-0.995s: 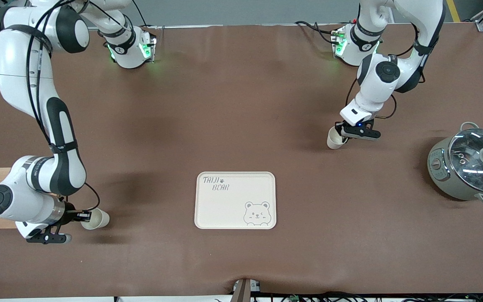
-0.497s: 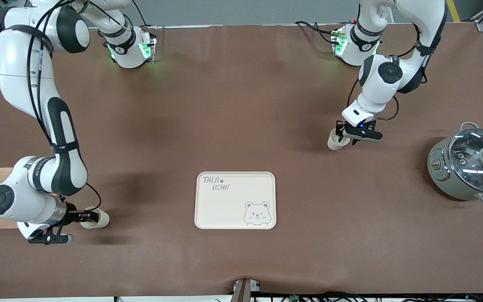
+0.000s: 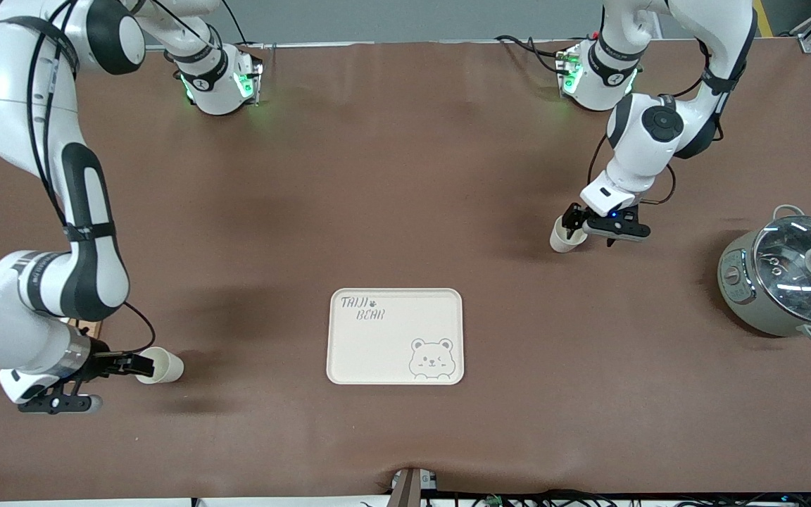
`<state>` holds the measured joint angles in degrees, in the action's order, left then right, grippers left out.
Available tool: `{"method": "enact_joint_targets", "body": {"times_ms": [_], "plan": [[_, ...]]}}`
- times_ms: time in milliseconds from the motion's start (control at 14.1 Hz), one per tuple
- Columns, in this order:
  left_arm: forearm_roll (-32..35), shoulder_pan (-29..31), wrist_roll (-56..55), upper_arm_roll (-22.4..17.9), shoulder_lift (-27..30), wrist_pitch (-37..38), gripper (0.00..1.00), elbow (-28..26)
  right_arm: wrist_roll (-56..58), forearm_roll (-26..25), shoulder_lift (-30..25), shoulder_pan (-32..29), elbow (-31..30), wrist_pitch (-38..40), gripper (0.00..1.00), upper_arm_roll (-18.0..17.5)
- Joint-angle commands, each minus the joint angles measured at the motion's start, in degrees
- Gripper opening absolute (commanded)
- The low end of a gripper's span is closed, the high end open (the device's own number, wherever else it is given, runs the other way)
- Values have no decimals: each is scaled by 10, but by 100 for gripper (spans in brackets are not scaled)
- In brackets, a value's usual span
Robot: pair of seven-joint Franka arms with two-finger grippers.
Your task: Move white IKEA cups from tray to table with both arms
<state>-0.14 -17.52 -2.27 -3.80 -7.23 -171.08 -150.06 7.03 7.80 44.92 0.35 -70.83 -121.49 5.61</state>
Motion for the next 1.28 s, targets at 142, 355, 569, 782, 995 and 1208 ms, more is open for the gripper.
{"method": "enact_joint_targets", "body": {"times_ms": [142,355,569,782,995,1208], "plan": [[-7,6,10,3,7,34,100,22,-6,-8,-96,-9,-12,73,100,-3],[-8,6,9,2,34,92,100,39,-32,-9,-144,-12,-14,123,100,-2],[-8,6,8,1,66,200,100,79,-32,-12,-207,-11,-51,150,100,2],[-8,15,6,4,71,253,100,121,-32,-23,-267,-9,-80,194,100,2],[-8,19,11,1,79,350,100,180,-32,-24,-305,-11,-80,247,100,2],[-7,25,12,2,64,427,100,272,-33,-36,-331,-8,-80,283,100,2]]}}
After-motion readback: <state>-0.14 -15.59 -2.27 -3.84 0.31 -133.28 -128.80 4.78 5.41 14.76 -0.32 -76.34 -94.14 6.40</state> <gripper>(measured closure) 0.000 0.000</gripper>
